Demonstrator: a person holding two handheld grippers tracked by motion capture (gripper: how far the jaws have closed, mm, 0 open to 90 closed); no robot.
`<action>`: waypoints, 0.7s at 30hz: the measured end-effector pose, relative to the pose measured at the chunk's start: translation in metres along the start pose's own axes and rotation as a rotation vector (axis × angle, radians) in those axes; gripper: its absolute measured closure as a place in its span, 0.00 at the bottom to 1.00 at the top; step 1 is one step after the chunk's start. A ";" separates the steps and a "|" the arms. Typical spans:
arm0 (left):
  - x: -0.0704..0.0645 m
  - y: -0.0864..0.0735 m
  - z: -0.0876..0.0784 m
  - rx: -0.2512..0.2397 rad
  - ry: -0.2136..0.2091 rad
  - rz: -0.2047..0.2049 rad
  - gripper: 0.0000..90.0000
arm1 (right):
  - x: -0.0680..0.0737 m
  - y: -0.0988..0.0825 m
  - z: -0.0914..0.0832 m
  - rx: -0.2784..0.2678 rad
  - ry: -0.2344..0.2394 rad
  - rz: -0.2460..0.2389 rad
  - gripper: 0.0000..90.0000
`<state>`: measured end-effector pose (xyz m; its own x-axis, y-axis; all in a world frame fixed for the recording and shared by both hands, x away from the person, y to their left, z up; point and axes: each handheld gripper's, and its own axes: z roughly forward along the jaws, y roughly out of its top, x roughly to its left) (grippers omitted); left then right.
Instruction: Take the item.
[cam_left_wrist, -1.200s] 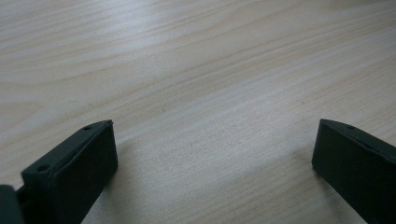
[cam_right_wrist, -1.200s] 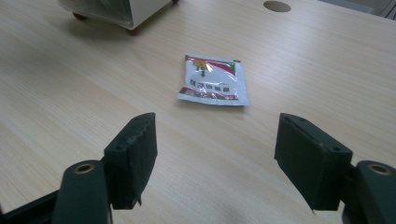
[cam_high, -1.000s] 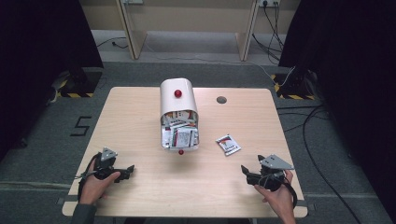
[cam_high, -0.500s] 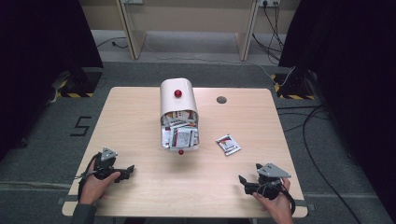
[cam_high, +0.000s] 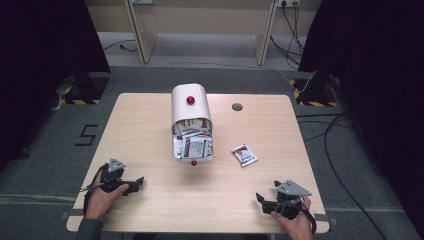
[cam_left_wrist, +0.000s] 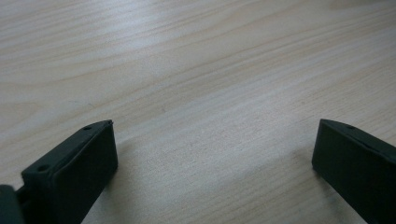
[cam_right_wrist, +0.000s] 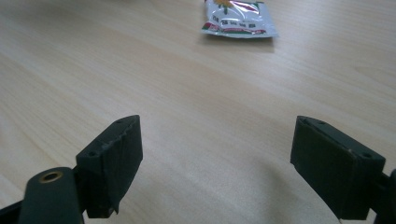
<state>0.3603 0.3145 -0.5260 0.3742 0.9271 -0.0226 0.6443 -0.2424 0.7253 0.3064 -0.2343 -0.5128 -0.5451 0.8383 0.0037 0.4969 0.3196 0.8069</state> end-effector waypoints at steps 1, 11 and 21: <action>0.000 0.000 0.000 0.000 0.000 0.001 0.00 | 0.001 0.000 0.000 0.003 0.001 -0.007 0.20; 0.000 0.000 0.000 -0.001 -0.001 -0.001 0.00 | 0.004 -0.004 -0.005 0.019 0.000 -0.004 0.20; 0.000 0.000 0.000 -0.001 0.000 -0.001 0.00 | 0.007 -0.010 -0.009 0.038 -0.011 -0.003 0.21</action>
<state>0.3603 0.3144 -0.5261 0.3736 0.9273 -0.0237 0.6444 -0.2411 0.7257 0.2916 -0.2361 -0.5157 -0.5391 0.8422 -0.0056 0.5204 0.3384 0.7840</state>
